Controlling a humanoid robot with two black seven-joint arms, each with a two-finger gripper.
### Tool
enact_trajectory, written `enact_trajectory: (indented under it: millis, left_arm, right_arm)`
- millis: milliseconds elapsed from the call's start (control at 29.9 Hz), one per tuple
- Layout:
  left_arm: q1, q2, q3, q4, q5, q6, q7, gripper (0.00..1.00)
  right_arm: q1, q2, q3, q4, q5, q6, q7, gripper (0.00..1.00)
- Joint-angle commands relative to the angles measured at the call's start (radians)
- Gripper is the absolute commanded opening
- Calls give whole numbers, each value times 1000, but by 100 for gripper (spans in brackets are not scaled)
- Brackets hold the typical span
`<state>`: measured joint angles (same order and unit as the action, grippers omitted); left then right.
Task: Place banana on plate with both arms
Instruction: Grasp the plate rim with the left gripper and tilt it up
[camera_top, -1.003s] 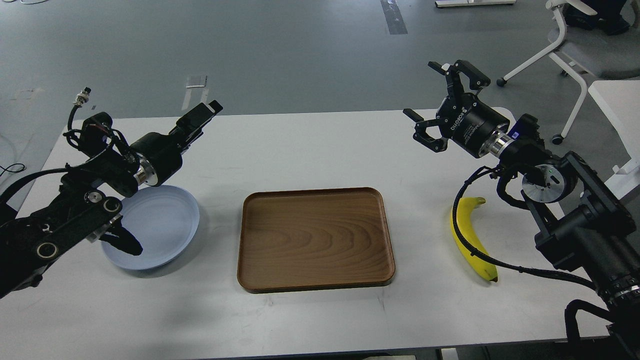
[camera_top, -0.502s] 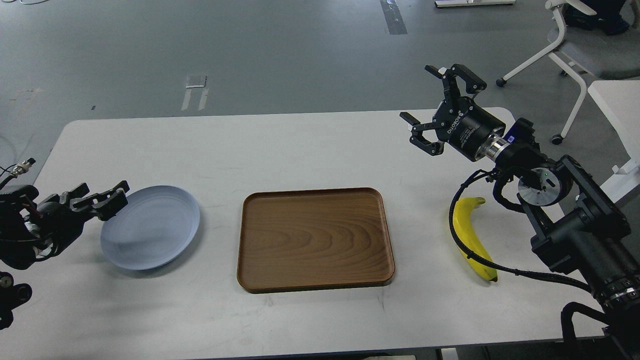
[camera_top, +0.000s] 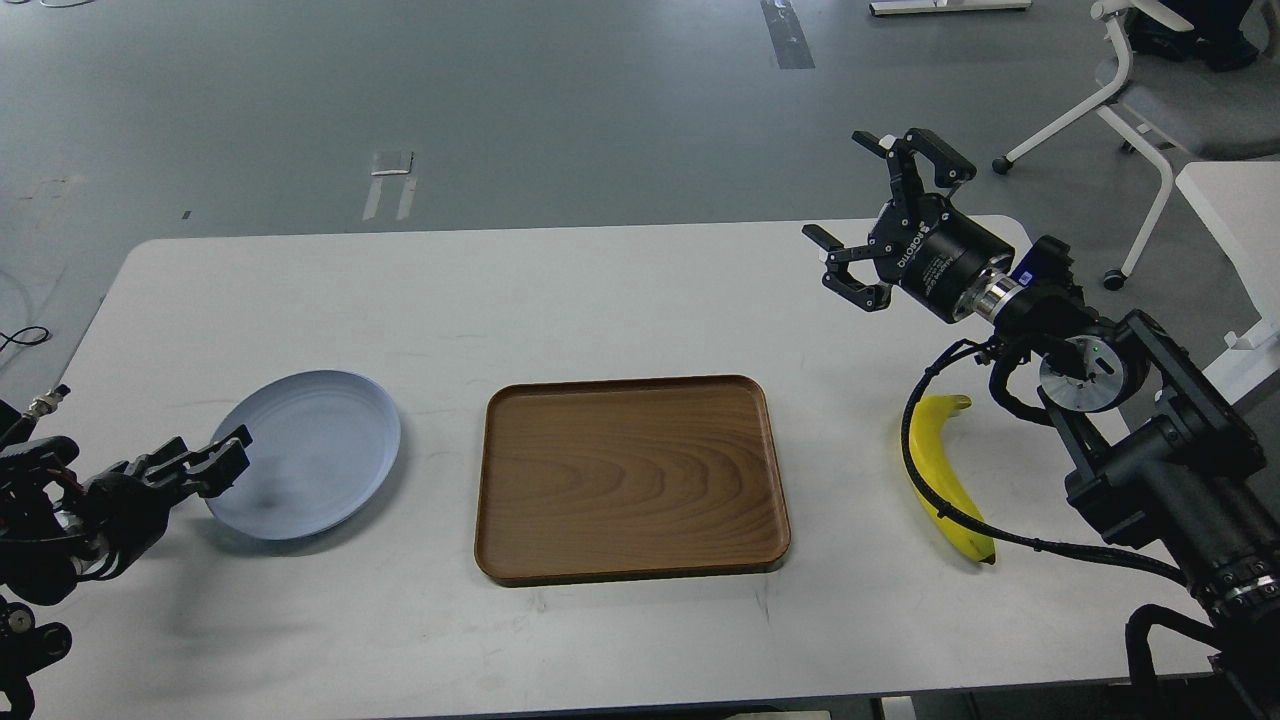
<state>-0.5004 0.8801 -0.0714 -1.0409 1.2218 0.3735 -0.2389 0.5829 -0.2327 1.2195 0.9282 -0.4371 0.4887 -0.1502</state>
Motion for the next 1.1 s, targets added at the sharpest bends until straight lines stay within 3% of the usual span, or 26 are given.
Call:
enact_trajectory:
  millis: [0,167,201,234,468,568,1070]
  left_arm:
    - [11,-16,1,57,-5,-2,-26,66]
    - [14,-20,1,102,-8,-5,-59,66]
    - [16,-20,-1,102,-8,-4,-75,61]
    - [16,-20,1,102,-8,-4,-86,43]
    - [37,-46,1,99,-22,33,-100,0]
    - [42,-47,1,96,-22,39,-123,0]
    - [40,-44,1,107,-22,41,-125,0]
  right_arm:
    - [0,3,0,0,0,0,0,100]
    - [0,3,-2,0,0,0,0,100]
    - [-2,3,-2,0,-2,0,0,100]
    - [-2,4,-2,0,-2,0,0,100]
    - [-2,6,0,0,-2,0,0,100]
    - [0,4,-2,0,-2,0,0,100]
    - [-2,9,0,0,-2,0,0,100]
